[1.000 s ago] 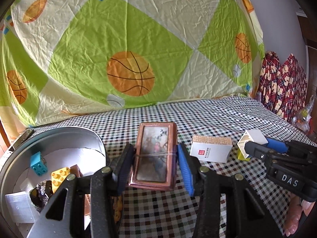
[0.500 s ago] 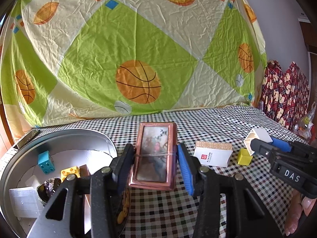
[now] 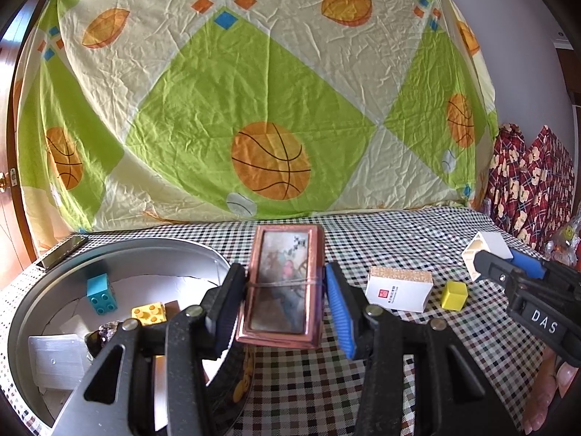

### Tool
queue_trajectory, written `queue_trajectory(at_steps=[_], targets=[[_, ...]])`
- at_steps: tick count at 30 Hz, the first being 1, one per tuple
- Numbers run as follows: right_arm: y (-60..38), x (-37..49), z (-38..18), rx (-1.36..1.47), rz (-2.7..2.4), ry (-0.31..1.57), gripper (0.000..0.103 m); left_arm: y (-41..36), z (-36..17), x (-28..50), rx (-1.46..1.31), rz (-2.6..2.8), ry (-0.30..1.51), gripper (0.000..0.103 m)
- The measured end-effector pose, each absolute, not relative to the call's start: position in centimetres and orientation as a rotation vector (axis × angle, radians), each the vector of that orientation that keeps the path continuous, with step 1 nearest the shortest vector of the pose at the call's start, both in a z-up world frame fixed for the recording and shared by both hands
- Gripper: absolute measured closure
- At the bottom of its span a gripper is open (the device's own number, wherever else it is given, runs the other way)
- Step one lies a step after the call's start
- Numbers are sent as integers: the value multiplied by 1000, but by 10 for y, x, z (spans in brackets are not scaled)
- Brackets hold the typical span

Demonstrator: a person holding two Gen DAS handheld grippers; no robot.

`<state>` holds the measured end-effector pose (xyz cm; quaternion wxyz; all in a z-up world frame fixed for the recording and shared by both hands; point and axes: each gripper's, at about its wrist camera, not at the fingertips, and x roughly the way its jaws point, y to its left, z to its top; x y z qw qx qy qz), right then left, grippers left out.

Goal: Organize rigid objects
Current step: 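Grasp the white sun-picture cube with right tool while left tool holds the brown box, then carry the brown framed box and white cube over the round tin with both tools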

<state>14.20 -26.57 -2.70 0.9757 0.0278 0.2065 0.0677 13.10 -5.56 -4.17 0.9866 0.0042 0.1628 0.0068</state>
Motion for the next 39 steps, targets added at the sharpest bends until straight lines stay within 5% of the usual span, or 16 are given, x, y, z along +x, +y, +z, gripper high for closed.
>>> queue_trajectory(at_steps=[39], targets=[[-222,135,-24,37,224,389,57,-33,-38,111,-41,121,278,58]])
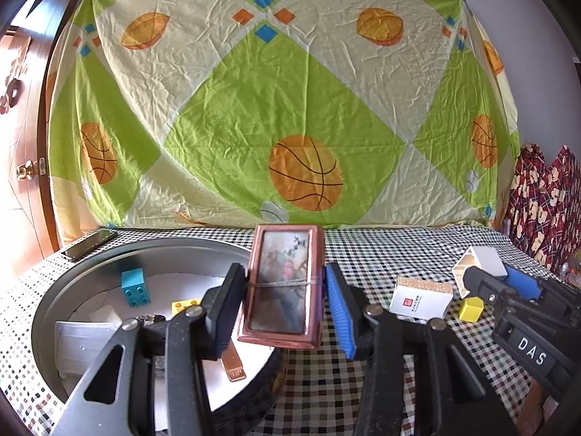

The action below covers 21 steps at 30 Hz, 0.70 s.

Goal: Organize rigid objects
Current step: 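Carry the brown framed box and white cube over the round tin with both tools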

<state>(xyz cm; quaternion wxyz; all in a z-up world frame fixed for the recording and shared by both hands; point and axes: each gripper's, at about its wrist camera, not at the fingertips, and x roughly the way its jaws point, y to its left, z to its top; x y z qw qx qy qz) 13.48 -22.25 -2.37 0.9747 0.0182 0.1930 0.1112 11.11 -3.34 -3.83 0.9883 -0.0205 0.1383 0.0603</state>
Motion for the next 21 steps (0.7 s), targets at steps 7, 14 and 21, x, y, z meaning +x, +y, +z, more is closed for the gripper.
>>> queue_trajectory(at_steps=[7,14,21], targets=[[-208,132,-23,17,249,381,57,-27,-38,108,-51,135,275,58],[-199,130,-23,10,266,381,57,-18,-39,105,-63,150,274,58],[-184,127,-23,-6,295,379,57,-8,-39,100,-77,166,273,58]])
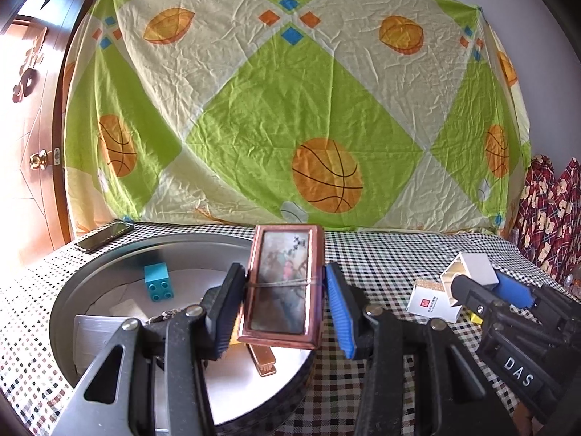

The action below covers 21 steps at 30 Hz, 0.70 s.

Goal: Organize rigid objects
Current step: 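Carry the brown framed box and white cube over the round tin with both tools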

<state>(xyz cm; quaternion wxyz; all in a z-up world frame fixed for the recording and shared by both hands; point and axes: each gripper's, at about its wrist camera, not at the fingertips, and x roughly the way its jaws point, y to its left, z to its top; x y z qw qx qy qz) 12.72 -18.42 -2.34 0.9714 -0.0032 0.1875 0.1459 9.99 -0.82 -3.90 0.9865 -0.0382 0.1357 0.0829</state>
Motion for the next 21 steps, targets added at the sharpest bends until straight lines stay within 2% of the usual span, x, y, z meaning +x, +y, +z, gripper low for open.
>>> queue_trajectory(at_steps=[21], targets=[[-143,121,-26,-31,382,374,57,21,-39,87,-129,204,269,58]])
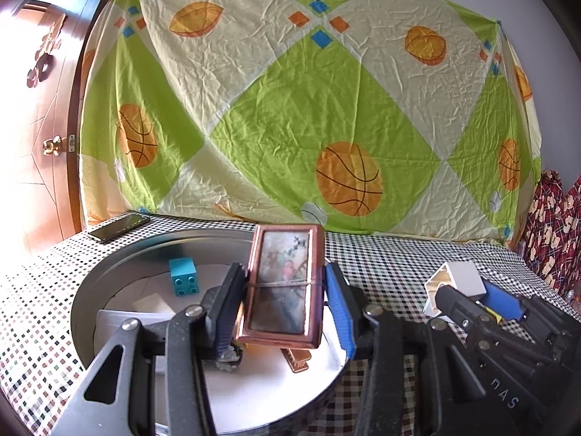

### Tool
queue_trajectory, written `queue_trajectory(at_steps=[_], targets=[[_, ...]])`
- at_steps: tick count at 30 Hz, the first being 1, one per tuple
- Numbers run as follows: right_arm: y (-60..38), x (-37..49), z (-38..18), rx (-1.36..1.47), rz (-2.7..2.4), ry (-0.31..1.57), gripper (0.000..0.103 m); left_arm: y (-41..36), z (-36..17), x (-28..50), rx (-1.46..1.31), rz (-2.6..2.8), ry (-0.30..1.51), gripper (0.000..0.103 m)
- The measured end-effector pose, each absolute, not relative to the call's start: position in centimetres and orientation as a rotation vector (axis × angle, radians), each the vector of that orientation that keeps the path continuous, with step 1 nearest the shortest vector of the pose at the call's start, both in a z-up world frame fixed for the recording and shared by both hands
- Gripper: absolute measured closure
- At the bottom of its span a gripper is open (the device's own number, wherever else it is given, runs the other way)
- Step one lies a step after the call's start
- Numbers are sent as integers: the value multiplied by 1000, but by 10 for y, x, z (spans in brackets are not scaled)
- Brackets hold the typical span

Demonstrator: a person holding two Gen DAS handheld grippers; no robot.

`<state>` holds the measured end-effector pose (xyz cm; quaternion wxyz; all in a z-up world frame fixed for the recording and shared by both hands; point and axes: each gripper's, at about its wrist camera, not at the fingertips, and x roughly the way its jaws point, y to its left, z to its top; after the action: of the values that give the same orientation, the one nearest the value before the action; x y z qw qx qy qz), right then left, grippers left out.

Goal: Organize rigid objects
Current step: 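Carry the brown framed box and white cube over the round tin with both tools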

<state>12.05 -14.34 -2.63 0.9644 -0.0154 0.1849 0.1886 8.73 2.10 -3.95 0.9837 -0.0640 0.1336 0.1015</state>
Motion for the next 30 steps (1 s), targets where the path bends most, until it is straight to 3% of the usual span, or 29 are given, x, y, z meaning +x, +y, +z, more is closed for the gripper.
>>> queue_trajectory(at_steps=[30], targets=[[-111,115,-26,-58,466,354,57,69,-40,76,-197,269,274,58]])
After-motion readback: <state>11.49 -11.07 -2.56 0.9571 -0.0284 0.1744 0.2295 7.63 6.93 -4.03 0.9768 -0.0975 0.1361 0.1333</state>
